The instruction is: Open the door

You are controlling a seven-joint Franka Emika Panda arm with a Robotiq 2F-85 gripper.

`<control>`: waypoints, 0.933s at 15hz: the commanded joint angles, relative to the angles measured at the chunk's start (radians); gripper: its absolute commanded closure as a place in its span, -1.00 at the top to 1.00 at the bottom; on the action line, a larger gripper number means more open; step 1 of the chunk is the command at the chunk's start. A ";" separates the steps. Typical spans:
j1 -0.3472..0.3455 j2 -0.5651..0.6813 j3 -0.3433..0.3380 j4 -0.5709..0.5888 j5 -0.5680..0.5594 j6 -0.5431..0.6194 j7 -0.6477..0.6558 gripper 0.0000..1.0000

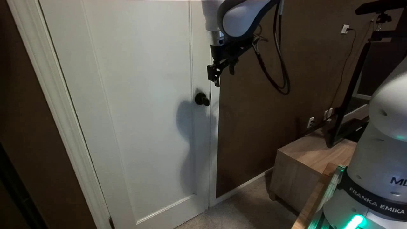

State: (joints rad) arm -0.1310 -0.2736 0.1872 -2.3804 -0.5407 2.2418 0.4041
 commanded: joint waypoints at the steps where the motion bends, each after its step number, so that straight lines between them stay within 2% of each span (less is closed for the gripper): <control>1: 0.025 0.140 -0.006 0.090 -0.091 0.018 0.048 1.00; 5: 0.062 0.232 -0.031 0.143 -0.194 0.014 0.087 1.00; 8: 0.091 0.292 -0.059 0.161 -0.241 0.072 0.130 1.00; 10: 0.109 0.261 -0.078 0.137 -0.195 0.056 0.094 1.00; 14: 0.121 0.285 -0.086 0.149 -0.194 0.070 0.104 1.00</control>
State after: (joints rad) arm -0.0456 0.0123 0.1363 -2.2326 -0.7378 2.3134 0.5109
